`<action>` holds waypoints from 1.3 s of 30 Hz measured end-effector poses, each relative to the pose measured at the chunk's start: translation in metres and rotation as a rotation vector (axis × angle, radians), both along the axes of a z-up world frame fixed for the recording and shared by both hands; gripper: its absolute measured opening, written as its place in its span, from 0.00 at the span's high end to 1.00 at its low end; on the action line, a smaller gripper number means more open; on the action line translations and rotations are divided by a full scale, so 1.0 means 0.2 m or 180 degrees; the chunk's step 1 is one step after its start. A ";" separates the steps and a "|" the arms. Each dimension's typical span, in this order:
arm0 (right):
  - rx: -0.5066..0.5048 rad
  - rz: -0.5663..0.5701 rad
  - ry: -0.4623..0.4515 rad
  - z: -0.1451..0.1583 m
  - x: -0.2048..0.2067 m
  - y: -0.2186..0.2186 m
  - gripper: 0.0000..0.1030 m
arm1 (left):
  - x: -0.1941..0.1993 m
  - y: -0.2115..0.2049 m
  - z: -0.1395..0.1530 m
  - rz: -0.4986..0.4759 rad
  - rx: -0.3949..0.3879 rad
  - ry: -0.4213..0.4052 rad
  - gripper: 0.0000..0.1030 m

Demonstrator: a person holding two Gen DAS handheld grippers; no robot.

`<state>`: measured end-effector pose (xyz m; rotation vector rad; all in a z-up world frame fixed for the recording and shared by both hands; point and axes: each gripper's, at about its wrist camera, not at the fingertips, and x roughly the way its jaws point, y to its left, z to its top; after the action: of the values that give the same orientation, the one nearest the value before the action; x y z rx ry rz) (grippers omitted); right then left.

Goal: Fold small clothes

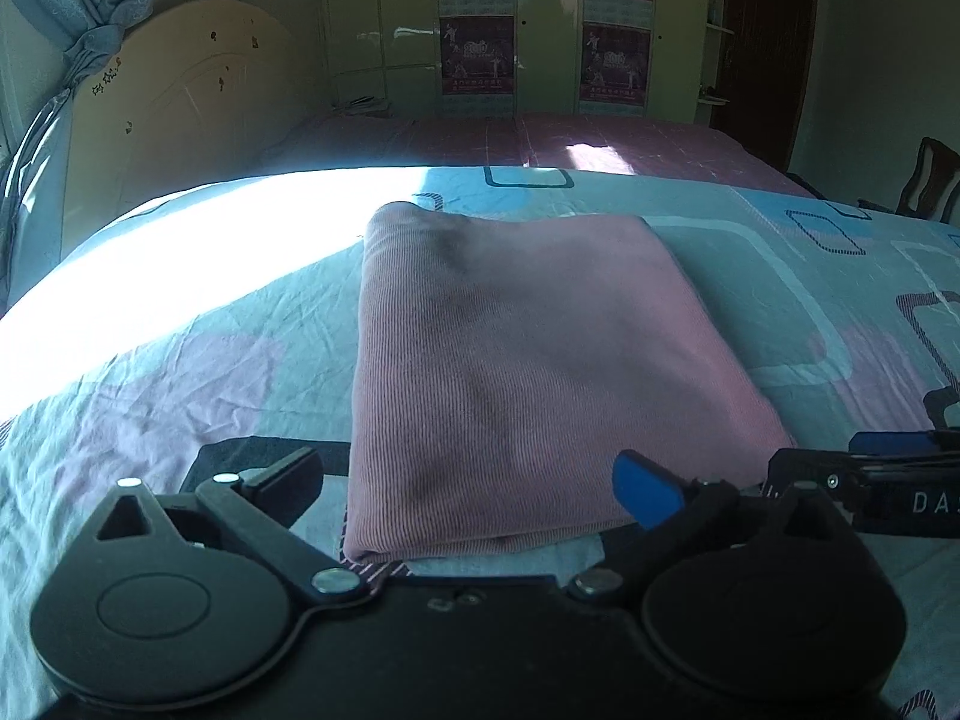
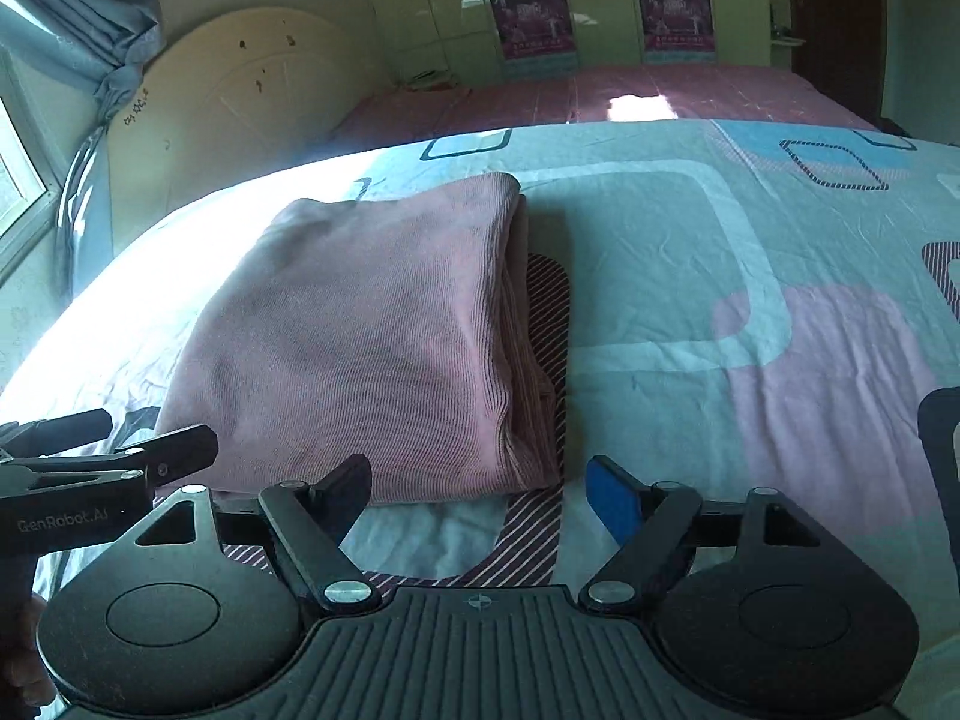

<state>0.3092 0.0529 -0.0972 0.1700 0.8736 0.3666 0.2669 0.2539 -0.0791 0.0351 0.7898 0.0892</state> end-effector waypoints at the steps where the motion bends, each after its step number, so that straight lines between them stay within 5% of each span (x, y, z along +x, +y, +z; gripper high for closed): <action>1: 0.0013 0.0054 0.0002 0.03 -0.03 -0.01 0.25 | -0.03 -0.02 0.02 0.0026 0.0057 0.0007 0.00; 5: 0.0049 0.0197 -0.0045 0.11 -0.18 -0.06 0.24 | -0.16 -0.07 0.14 -0.0005 0.0109 -0.0084 0.00; 16: 0.0385 0.0523 -0.0307 0.44 -0.79 -0.29 0.00 | -0.77 -0.28 0.46 0.0256 0.0060 -0.0353 0.00; 20: 0.0259 0.0566 -0.0494 0.57 -1.02 -0.32 0.00 | -0.97 -0.38 0.53 0.0356 0.0388 -0.0472 0.00; 25: -0.0083 0.0279 -0.0999 0.70 -1.26 -0.35 0.00 | -1.13 -0.41 0.60 0.0440 0.0278 -0.0448 0.00; 39: -0.0053 0.0053 -0.1273 0.77 -1.44 -0.38 0.00 | -1.35 -0.41 0.73 0.0522 0.0080 -0.0569 0.00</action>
<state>0.0218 -0.0234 0.0566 0.0699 0.4836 0.3922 -0.0026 0.1727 0.0673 -0.0138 0.6120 0.2544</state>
